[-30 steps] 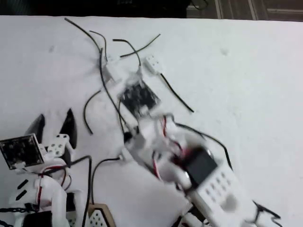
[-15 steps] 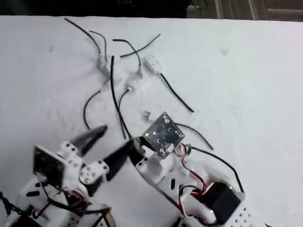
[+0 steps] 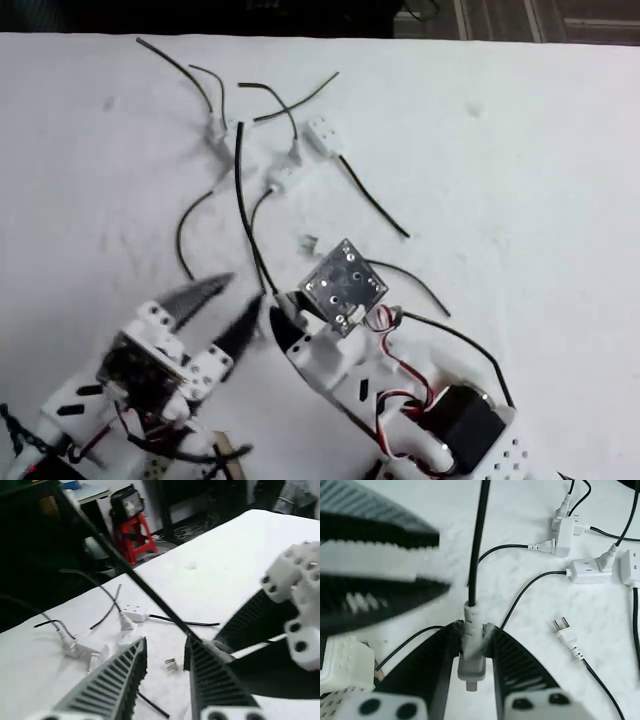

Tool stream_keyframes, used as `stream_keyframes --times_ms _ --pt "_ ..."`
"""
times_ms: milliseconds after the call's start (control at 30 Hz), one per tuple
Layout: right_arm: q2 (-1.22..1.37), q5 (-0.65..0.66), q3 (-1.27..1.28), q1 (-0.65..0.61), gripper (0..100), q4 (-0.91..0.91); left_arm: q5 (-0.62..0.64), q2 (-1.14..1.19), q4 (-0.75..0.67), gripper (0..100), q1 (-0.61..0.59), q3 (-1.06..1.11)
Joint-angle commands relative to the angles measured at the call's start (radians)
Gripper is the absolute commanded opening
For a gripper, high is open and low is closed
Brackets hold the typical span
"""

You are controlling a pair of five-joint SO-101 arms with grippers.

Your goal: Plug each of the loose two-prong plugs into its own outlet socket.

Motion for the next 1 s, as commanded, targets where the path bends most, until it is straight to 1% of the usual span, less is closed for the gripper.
stream_keyframes --times_ms 0,67,167,333,467,667,733,867,967 --pt "-0.013 -0.008 -0.014 0.002 1.7 -0.024 -0.006 0.005 0.0 14 -0.197 -0.061" --pt "-0.015 -0.009 -0.015 0.002 1.7 -0.024 -0.006 0.005 -0.002 14 -0.234 -0.066" --pt "-0.015 -0.011 -0.015 -0.005 1.7 -0.025 -0.006 0.005 -0.008 14 -0.234 -0.041" --pt "-0.015 -0.011 -0.011 -0.081 1.7 -0.062 -0.005 0.005 -0.124 14 -0.229 0.081" --pt "-0.004 -0.031 -0.008 -0.107 1.7 -0.084 -0.005 0.005 -0.126 14 -0.114 0.083" --pt "-0.004 -0.038 0.008 -0.107 1.7 -0.085 -0.014 0.005 0.008 14 0.14 -0.04" --pt "-0.004 -0.038 0.026 -0.105 1.7 -0.087 -0.017 0.005 0.031 14 0.203 -0.061" --pt "-0.004 -0.04 0.052 -0.105 1.7 -0.085 -0.083 0.005 0.043 14 0.225 -0.049" --pt "-0.004 -0.041 0.052 -0.104 1.7 -0.084 -0.095 0.005 0.041 14 0.219 -0.041"
